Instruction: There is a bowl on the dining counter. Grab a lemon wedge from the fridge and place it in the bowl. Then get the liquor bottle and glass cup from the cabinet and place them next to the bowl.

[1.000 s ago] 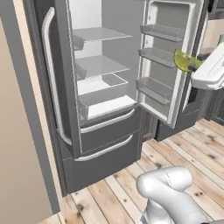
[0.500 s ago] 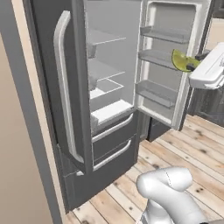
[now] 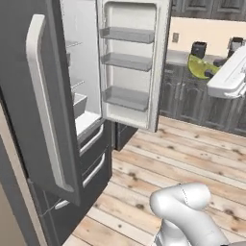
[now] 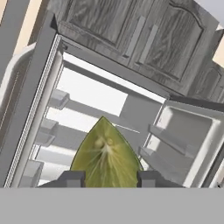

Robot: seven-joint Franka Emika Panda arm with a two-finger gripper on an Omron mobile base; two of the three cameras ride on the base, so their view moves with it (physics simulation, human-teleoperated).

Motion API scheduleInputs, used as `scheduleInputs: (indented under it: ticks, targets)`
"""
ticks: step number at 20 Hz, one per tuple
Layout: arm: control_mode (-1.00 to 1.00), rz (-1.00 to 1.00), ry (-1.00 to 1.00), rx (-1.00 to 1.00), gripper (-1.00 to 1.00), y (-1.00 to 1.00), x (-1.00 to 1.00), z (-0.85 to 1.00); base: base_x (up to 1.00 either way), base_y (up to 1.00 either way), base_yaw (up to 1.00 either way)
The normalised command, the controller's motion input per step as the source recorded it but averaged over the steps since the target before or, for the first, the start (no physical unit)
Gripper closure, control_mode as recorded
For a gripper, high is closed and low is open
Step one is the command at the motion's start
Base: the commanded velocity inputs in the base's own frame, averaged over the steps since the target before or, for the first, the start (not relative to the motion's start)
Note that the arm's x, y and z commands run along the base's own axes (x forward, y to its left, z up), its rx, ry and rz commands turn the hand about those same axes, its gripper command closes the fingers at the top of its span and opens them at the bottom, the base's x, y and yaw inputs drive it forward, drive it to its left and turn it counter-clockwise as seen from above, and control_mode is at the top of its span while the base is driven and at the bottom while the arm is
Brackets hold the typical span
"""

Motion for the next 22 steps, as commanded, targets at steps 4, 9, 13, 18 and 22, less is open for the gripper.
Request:
scheduleInputs:
  ticks: [4,9,13,18,22]
  targets:
    - [1.00,0.00,0.00,0.00,1.00,0.00,0.00,0.00,-0.37,0.25,-0.62]
    - [1.00,0.00,0.00,0.00,1.00,0.00,0.00,0.00,-0.79,0.32,-0.56]
    - [1.00,0.00,0.00,0.00,1.00,0.00,0.00,0.00,-1.00,0.27,-0.50]
    - [1.00,0.00,0.00,0.00,1.00,0.00,0.00,0.00,-1.00,0.00,-0.38]
    - [1.00,0.00,0.00,0.00,1.00,0.00,0.00,0.00,-1.00,0.00,-0.36]
